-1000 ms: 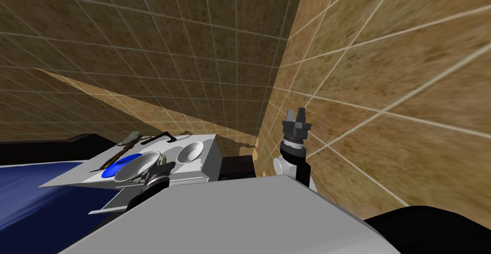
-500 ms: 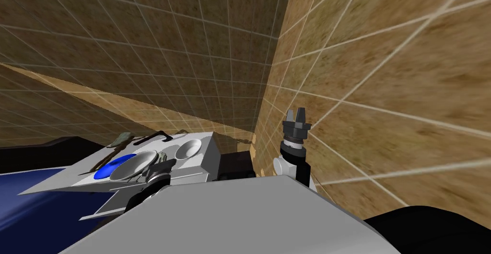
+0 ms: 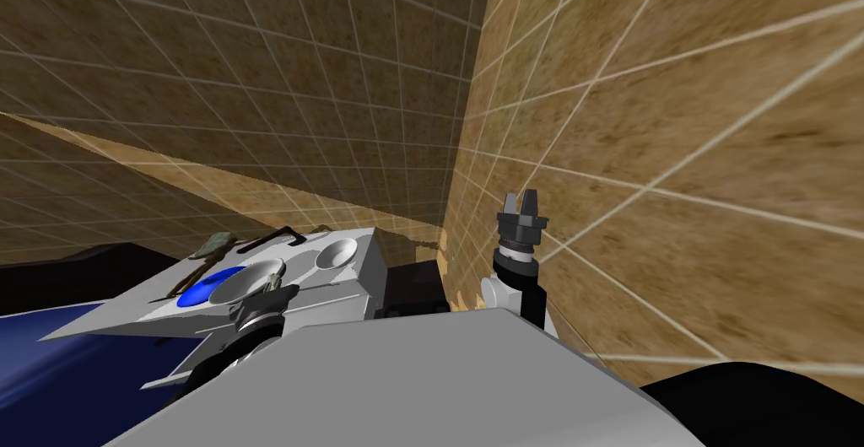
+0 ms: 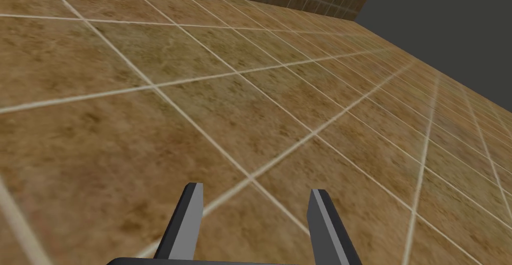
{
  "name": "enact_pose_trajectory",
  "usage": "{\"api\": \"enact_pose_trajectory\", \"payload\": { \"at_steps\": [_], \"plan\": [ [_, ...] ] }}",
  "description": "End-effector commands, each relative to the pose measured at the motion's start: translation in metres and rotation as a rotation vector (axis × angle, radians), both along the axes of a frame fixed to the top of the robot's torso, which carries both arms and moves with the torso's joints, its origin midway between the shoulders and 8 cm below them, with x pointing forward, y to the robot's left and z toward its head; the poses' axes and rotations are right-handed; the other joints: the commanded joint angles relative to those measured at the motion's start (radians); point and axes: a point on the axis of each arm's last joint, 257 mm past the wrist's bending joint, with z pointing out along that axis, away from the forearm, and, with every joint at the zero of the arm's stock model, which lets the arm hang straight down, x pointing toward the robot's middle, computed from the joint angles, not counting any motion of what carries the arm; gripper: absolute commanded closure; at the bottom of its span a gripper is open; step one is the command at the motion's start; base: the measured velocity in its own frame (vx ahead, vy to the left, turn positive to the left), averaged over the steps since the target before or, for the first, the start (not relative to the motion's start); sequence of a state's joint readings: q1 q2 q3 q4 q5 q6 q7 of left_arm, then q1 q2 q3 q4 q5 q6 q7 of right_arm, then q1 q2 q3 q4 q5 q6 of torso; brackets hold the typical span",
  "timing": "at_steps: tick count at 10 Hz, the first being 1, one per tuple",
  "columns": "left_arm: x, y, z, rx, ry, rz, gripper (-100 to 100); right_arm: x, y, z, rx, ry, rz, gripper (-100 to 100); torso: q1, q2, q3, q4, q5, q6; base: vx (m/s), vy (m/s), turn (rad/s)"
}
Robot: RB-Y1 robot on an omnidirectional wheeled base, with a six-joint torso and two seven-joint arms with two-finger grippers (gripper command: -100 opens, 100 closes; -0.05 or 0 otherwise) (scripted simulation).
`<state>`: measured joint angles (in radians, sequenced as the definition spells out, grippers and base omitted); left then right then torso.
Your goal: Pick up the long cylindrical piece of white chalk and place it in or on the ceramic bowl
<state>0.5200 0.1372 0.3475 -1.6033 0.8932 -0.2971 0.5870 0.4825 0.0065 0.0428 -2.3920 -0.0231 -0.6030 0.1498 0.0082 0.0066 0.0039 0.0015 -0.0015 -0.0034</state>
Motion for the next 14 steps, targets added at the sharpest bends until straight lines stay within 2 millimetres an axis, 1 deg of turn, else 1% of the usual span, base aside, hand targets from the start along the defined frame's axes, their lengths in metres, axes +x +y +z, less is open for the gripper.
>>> {"api": "enact_pose_trajectory", "payload": {
  "at_steps": [1,5,6,9,10,14],
  "plan": [
    [-0.013,0.014,0.006,-0.008,0.013,0.003,100,0.000,0.000,0.000,0.000,0.000,0.000,0,0.000,0.000,0.000,0.000,0.000,0.000,-0.050,0.010,-0.032],
    [-0.036,0.042,0.020,-0.006,0.039,0.010,100,0.000,0.000,0.000,0.000,0.000,0.000,0,-0.001,-0.008,-0.004,-0.001,-0.001,0.001,0.014,0.001,0.006],
    [-0.048,0.057,0.030,-0.001,0.052,0.014,100,0.000,0.000,0.000,0.000,0.000,0.000,0,-0.001,-0.010,-0.005,-0.002,-0.001,0.001,0.103,0.000,0.043],
    [-0.064,0.080,0.047,0.009,0.070,0.022,100,0.000,0.000,0.000,0.000,0.000,0.000,0,-0.002,-0.016,-0.009,-0.003,-0.002,0.002,0.131,-0.006,0.040],
    [-0.073,0.094,0.058,0.018,0.080,0.027,100,0.000,0.000,0.000,0.000,0.000,0.000,0,-0.003,-0.017,-0.009,-0.003,-0.002,0.002,0.190,0.003,0.081],
    [-0.088,0.119,0.080,0.036,0.099,0.039,100,0.000,0.000,0.000,0.000,0.000,0.000,0,-0.003,-0.019,-0.011,-0.003,-0.002,0.003,0.176,0.000,0.053]
  ]
}}
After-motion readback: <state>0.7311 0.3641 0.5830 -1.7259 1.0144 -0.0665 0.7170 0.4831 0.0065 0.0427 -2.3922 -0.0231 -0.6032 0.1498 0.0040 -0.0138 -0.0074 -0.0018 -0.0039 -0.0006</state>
